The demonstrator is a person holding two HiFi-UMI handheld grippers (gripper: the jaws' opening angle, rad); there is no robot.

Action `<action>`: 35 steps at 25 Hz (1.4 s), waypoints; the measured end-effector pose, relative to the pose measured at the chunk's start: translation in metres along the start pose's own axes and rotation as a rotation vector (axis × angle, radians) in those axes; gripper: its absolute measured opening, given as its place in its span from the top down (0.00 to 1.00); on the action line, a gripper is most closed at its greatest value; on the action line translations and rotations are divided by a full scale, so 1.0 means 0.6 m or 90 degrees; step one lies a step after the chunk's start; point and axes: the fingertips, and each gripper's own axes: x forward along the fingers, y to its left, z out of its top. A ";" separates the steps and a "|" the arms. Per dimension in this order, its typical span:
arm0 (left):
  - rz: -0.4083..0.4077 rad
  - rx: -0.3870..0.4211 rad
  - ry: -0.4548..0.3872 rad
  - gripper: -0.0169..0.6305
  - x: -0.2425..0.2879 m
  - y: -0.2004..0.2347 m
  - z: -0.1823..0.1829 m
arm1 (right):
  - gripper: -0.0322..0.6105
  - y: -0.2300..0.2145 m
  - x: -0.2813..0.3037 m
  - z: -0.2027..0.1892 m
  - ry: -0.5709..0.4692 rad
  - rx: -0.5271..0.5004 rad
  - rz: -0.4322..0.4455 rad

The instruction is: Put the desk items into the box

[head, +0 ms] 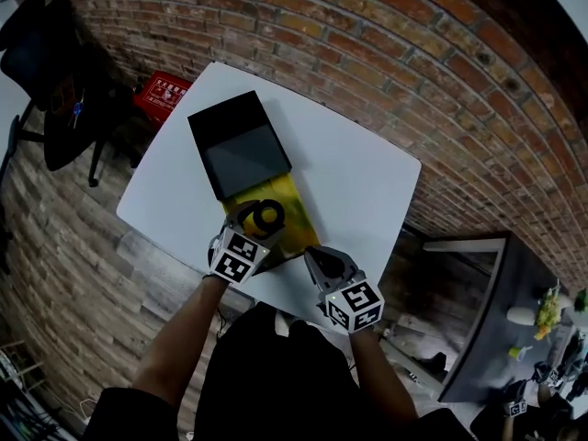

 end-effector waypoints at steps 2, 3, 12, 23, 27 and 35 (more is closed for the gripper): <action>-0.010 0.007 0.005 0.45 0.015 -0.001 0.002 | 0.92 -0.005 0.000 0.000 0.001 0.005 -0.008; -0.016 0.011 0.007 0.45 0.021 -0.002 0.002 | 0.92 -0.007 -0.001 0.000 0.002 0.007 -0.012; -0.067 0.067 0.039 0.45 0.083 -0.012 0.007 | 0.92 -0.037 -0.016 -0.015 0.005 0.030 -0.050; -0.086 0.115 0.097 0.45 0.116 -0.014 -0.019 | 0.92 -0.050 -0.023 -0.026 0.012 0.051 -0.063; -0.094 0.125 0.114 0.45 0.127 -0.018 -0.026 | 0.92 -0.056 -0.025 -0.029 0.012 0.057 -0.070; -0.104 0.138 0.149 0.45 0.142 -0.018 -0.040 | 0.92 -0.058 -0.023 -0.029 0.015 0.063 -0.071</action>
